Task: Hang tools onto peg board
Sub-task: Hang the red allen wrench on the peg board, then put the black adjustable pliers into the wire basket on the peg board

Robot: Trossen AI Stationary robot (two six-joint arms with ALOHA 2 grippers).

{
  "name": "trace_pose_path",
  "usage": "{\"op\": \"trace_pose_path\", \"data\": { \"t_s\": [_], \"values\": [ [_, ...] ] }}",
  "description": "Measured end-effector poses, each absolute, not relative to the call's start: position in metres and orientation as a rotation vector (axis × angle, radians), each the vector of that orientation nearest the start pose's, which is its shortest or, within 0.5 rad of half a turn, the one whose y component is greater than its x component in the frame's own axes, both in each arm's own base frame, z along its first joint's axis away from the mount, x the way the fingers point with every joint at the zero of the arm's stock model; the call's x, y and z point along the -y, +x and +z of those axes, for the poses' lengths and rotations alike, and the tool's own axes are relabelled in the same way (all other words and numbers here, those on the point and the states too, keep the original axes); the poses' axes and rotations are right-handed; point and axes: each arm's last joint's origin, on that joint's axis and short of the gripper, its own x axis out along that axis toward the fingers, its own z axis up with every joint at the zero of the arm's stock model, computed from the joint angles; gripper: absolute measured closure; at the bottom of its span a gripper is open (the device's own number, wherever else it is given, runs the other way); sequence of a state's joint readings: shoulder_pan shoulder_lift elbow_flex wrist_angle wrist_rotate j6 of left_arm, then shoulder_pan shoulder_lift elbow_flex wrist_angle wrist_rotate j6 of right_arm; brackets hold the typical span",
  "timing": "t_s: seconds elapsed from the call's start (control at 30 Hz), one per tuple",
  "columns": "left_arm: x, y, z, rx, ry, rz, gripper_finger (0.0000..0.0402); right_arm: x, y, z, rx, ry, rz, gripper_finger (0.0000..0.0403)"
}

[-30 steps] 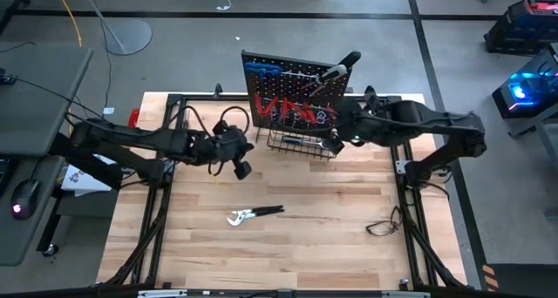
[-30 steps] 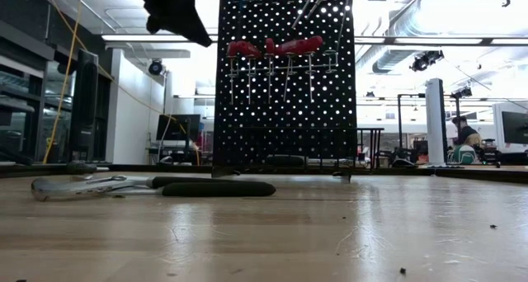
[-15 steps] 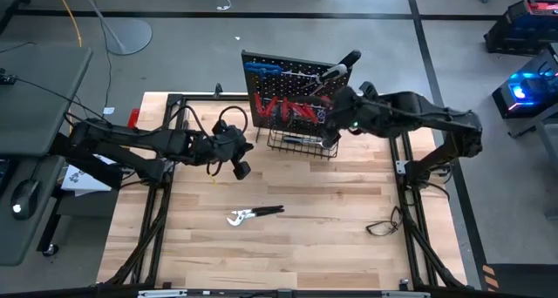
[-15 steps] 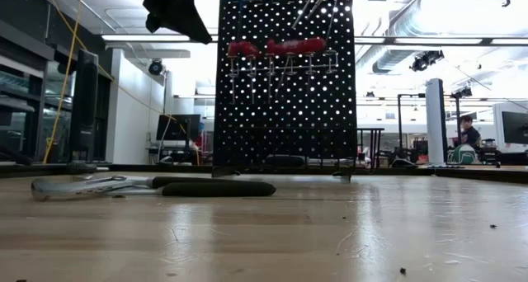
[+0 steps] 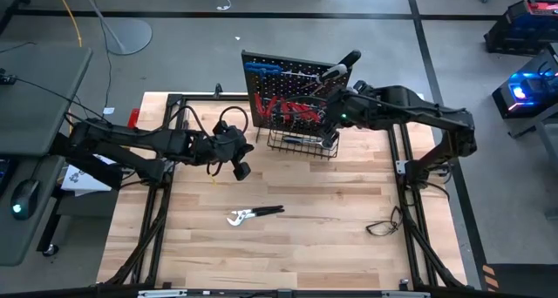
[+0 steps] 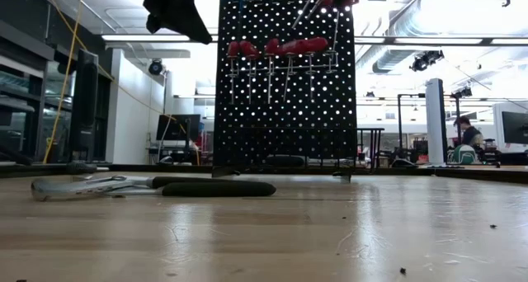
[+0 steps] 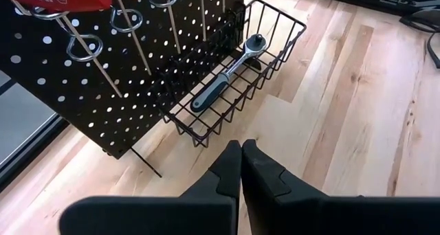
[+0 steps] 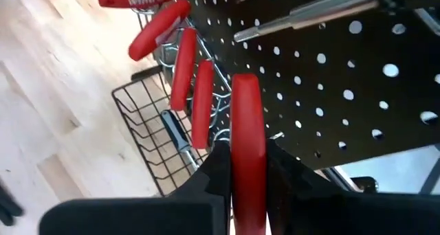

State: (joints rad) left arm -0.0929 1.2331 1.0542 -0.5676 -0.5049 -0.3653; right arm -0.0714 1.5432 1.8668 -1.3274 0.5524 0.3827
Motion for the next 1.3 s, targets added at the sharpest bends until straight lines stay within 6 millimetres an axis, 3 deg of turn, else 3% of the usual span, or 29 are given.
{"op": "trace_pose_path", "data": {
  "t_s": [0.33, 0.6, 0.7, 0.83, 0.97, 1.17, 1.3],
  "values": [
    [0.010, 0.253, 0.305, -0.629, -0.127, 0.515, 0.0401, 0.059, 0.281, 0.414, -0.935, 0.192, -0.695, 0.0362],
    [0.010, 0.253, 0.305, -0.630, -0.126, 0.514, 0.0401, 0.066, 0.280, 0.414, -0.928, 0.239, -0.714, 0.0225],
    [0.010, 0.253, 0.305, -0.637, -0.126, 0.511, 0.0401, 0.063, 0.280, 0.414, -0.934, 0.248, -0.691, 0.0196],
    [0.014, 0.248, 0.298, -0.747, -0.153, 0.407, 0.0401, 0.055, 0.276, 0.413, -0.980, 0.309, -0.613, 0.0186],
    [0.034, 0.240, 0.275, -0.813, -0.206, 0.348, 0.0401, 0.037, 0.262, 0.416, -1.043, 0.325, -0.585, 0.0184],
    [0.089, 0.224, 0.211, -0.838, -0.334, 0.133, 0.0401, -0.001, 0.238, 0.428, -1.009, 0.300, -0.598, 0.0183],
    [0.107, 0.224, 0.195, -0.864, -0.336, 0.064, 0.0399, -0.022, 0.232, 0.432, -0.935, 0.339, -0.628, 0.0183]
  ]
}}
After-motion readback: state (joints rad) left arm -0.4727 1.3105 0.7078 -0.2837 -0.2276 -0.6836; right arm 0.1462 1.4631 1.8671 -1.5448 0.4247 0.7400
